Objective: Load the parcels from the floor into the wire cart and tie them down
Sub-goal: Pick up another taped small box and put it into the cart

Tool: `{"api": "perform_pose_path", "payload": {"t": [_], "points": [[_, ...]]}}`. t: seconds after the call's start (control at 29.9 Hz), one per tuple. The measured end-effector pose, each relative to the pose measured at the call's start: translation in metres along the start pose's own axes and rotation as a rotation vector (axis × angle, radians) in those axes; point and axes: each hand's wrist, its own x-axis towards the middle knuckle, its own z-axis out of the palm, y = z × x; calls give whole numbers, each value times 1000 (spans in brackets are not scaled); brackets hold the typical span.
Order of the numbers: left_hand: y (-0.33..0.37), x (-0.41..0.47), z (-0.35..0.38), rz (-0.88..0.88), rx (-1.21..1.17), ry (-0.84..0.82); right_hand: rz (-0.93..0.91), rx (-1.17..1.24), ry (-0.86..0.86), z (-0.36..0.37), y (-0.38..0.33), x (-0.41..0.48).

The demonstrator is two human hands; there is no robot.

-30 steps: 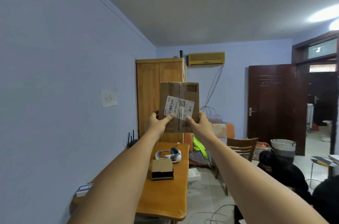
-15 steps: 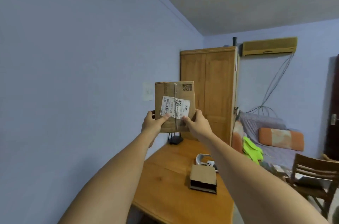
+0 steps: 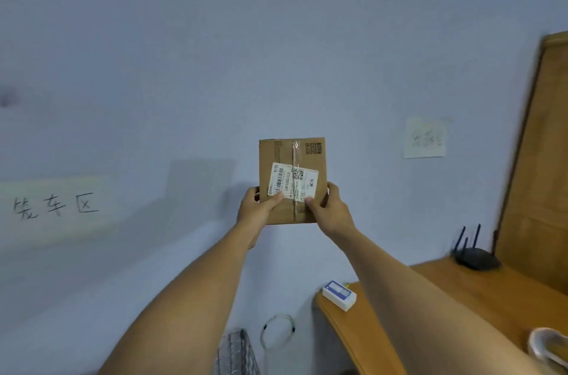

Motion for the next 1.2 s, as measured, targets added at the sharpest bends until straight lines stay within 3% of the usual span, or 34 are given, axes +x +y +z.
{"api": "perform_pose_path", "payload": {"t": [0.2,0.43,0.97,1.2], "points": [[-62,-8,-45,-105,-1,133,28,90,-206,73,38,1],[-192,-54,-85,-351,40,235,147,70,-434,172,125,-51],[-609,-203,-128,-995,36,245,606,-31,-810,403,441,-252],[-777,-249,-134,-1152,85,179,828,-88,-930,485,571,-320]]}}
